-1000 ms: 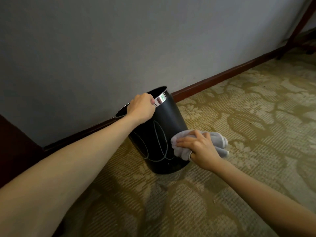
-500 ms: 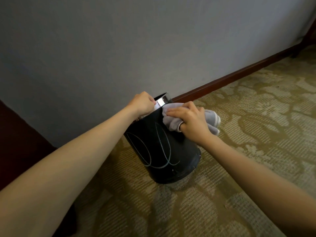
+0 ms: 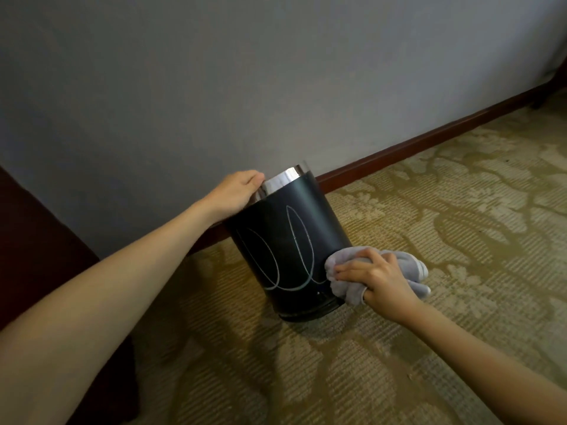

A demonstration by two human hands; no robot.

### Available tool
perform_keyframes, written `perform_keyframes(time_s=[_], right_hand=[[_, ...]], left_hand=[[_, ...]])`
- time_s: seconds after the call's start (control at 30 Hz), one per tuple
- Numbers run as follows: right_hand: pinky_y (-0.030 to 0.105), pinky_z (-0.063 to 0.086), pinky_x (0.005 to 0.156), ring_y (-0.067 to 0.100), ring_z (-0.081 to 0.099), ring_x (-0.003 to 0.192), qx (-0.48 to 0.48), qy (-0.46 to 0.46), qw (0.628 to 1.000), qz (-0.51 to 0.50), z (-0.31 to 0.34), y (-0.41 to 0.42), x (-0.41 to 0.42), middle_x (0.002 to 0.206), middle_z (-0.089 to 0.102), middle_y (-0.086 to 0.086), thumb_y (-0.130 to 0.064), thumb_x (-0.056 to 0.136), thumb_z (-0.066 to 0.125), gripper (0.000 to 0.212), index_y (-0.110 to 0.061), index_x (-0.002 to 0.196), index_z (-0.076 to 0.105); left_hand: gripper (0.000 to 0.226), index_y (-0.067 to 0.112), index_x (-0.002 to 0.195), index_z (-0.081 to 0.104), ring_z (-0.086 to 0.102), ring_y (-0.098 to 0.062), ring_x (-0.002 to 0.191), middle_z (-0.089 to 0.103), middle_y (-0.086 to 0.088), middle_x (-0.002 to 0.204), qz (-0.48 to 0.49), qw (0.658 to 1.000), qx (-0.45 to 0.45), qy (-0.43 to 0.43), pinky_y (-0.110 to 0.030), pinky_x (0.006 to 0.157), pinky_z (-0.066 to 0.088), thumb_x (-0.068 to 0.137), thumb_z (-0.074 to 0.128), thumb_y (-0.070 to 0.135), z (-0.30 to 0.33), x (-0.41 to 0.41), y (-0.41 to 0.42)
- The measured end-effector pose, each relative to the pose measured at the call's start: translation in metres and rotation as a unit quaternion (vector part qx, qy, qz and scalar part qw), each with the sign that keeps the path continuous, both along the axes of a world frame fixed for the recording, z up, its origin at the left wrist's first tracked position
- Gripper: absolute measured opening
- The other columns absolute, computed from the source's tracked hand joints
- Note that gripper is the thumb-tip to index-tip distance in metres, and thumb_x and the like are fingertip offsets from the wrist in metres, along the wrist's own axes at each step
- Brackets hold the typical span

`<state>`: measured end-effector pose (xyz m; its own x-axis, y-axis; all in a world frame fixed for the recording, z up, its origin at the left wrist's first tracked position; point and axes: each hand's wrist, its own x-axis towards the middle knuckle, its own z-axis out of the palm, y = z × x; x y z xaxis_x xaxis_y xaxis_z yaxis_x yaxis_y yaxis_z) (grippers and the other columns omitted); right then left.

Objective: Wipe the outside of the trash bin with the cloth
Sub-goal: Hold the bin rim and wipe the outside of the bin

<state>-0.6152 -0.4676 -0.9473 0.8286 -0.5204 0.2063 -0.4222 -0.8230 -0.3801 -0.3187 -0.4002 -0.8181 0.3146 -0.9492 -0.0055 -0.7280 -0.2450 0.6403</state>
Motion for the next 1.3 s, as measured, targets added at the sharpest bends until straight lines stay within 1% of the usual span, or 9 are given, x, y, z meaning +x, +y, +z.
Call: perform_keyframes(time_s=[0.2, 0.3, 0.43, 0.6, 0.87, 0.97, 1.07, 1.2, 1.3], right_hand=[[0.048, 0.04, 0.091, 0.023, 0.055, 0.106, 0.007, -0.017, 1.0, -0.012, 0.01, -0.002, 0.009, 0.11, 0.068, -0.006, -0.016, 0.075, 0.041, 0.043, -0.027, 0.102, 0.074], [0.02, 0.031, 0.098, 0.003, 0.051, 0.094, -0.072, -0.029, 0.992, 0.102, 0.023, -0.003, 0.017, 0.095, 0.073, -0.013, -0.027, 0.077, 0.038, 0.041, -0.021, 0.09, 0.077], [0.042, 0.039, 0.081, 0.021, 0.054, 0.105, -0.049, 0.007, 0.999, 0.01, 0.026, 0.0, 0.015, 0.111, 0.067, -0.017, -0.019, 0.076, 0.043, 0.043, -0.035, 0.104, 0.071], [0.032, 0.022, 0.085, 0.012, 0.039, 0.108, -0.091, -0.004, 0.995, 0.04, 0.08, -0.041, 0.058, 0.111, 0.065, -0.007, -0.007, 0.077, 0.052, 0.05, -0.034, 0.118, 0.062], [0.05, 0.034, 0.092, 0.02, 0.043, 0.111, -0.082, -0.031, 0.996, -0.02, 0.067, -0.047, 0.057, 0.112, 0.059, -0.015, -0.009, 0.081, 0.053, 0.043, -0.034, 0.114, 0.065], [0.045, 0.041, 0.087, 0.032, 0.061, 0.102, -0.024, -0.006, 0.976, 0.216, 0.046, -0.033, 0.025, 0.104, 0.07, 0.007, -0.038, 0.1, 0.022, 0.051, -0.016, 0.105, 0.068], [0.05, 0.05, 0.084, 0.04, 0.068, 0.088, 0.139, 0.034, 0.852, 0.504, 0.043, -0.034, 0.017, 0.084, 0.07, 0.024, -0.065, 0.093, 0.009, 0.099, 0.012, 0.083, 0.069], [0.033, 0.034, 0.088, 0.03, 0.058, 0.098, -0.051, -0.01, 0.988, 0.146, 0.045, -0.035, 0.013, 0.099, 0.067, 0.008, -0.058, 0.085, 0.0, 0.086, -0.015, 0.097, 0.074], [0.038, 0.033, 0.089, 0.018, 0.047, 0.1, -0.086, -0.081, 0.993, -0.004, 0.072, -0.042, 0.037, 0.104, 0.067, 0.004, -0.005, 0.088, 0.047, 0.034, -0.019, 0.105, 0.072]], left_hand=[[0.031, 0.013, 0.116, 0.063, 0.057, -0.013, 0.102, 0.065, 0.001, 0.106, 0.014, 0.999, -0.021, 0.031, -0.026, 0.087, 0.042, 0.101, 0.037, 0.023, -0.021, 0.029, 0.03], [0.023, 0.011, 0.096, 0.068, 0.06, -0.013, 0.093, 0.068, 0.001, 0.091, 0.058, 0.996, -0.062, 0.021, -0.022, 0.079, 0.039, 0.098, 0.045, 0.01, -0.026, 0.029, 0.03], [0.023, 0.005, 0.095, 0.07, 0.06, -0.015, 0.092, 0.071, -0.005, 0.092, 0.091, 0.993, -0.07, -0.004, -0.02, 0.08, 0.037, 0.095, 0.047, 0.002, -0.03, 0.025, 0.026], [0.022, 0.002, 0.102, 0.07, 0.06, -0.016, 0.093, 0.071, -0.01, 0.096, 0.093, 0.992, -0.08, -0.011, -0.016, 0.077, 0.037, 0.093, 0.05, 0.001, -0.024, 0.01, 0.008], [0.023, 0.005, 0.096, 0.072, 0.06, -0.017, 0.085, 0.067, -0.009, 0.085, 0.096, 0.993, -0.064, 0.003, -0.019, 0.076, 0.038, 0.091, 0.05, 0.0, -0.024, -0.003, -0.01], [0.021, 0.002, 0.089, 0.071, 0.058, -0.016, 0.079, 0.066, -0.01, 0.08, 0.11, 0.992, -0.061, 0.013, -0.022, 0.073, 0.04, 0.09, 0.05, 0.001, -0.026, 0.001, -0.011], [0.021, 0.002, 0.081, 0.07, 0.056, -0.015, 0.072, 0.064, -0.008, 0.074, 0.101, 0.993, -0.061, 0.013, -0.024, 0.069, 0.039, 0.09, 0.051, 0.002, -0.025, -0.002, -0.014], [0.021, -0.002, 0.08, 0.067, 0.057, -0.018, 0.074, 0.062, -0.011, 0.073, 0.092, 0.993, -0.072, 0.002, -0.025, 0.068, 0.038, 0.091, 0.05, 0.003, -0.028, -0.016, -0.018], [0.022, 0.007, 0.08, 0.069, 0.056, -0.01, 0.074, 0.062, -0.001, 0.072, 0.085, 0.994, -0.074, 0.003, -0.017, 0.065, 0.037, 0.092, 0.051, 0.005, -0.028, -0.025, -0.019]])
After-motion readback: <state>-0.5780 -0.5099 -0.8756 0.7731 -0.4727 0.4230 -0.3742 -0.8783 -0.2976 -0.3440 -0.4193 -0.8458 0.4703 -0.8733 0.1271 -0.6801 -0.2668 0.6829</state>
